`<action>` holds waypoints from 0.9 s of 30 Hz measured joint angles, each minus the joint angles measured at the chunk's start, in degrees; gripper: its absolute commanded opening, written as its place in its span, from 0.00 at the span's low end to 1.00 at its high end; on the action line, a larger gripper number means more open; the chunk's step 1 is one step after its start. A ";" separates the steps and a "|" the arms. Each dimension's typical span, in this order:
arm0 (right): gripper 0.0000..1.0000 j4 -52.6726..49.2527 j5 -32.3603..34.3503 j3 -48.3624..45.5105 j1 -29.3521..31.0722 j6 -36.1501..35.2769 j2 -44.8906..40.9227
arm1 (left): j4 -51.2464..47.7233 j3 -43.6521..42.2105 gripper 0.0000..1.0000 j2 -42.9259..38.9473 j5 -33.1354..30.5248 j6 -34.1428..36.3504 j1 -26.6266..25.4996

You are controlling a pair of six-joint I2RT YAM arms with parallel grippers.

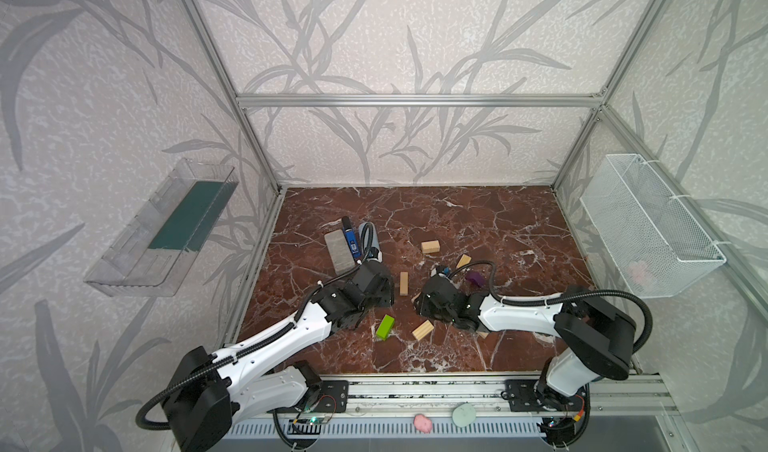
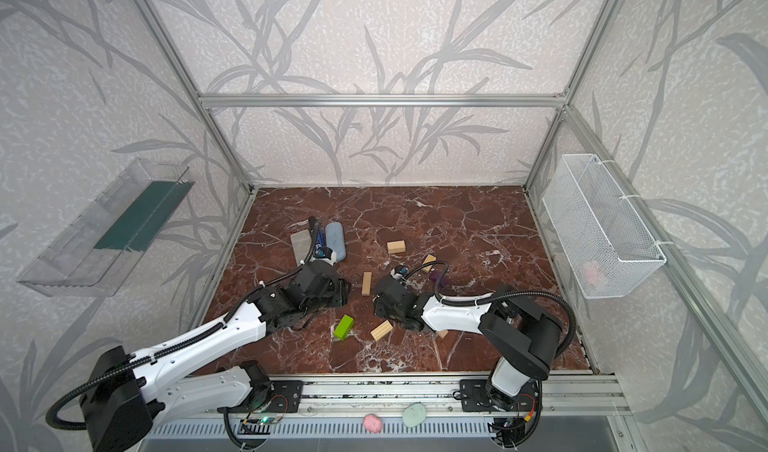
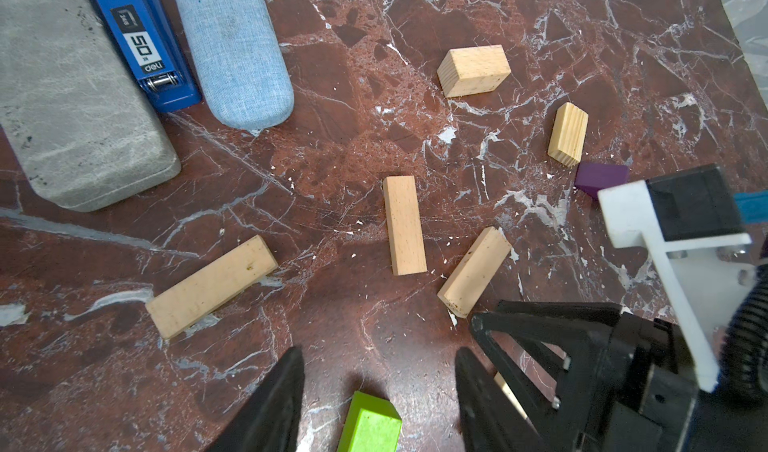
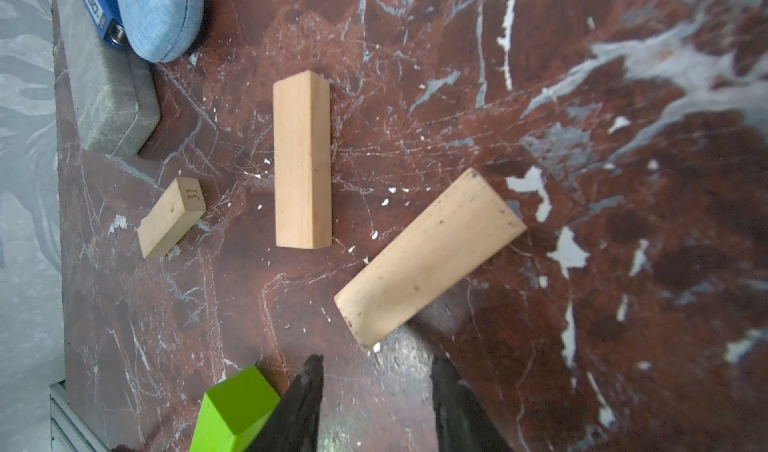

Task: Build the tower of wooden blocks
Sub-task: 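Lower the right gripper and grasp another long wooden block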

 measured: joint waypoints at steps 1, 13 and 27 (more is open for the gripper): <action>0.42 0.22 0.02 0.00 -0.07 0.11 0.22 | 0.04 0.00 0.57 0.00 0.00 0.00 0.02; 0.34 2.73 0.44 -0.07 -2.01 0.72 2.54 | 0.70 -0.26 0.58 0.46 0.07 0.02 0.42; 0.25 7.69 0.09 0.50 -4.79 0.02 5.66 | 1.25 -0.26 0.58 2.40 0.26 0.04 1.44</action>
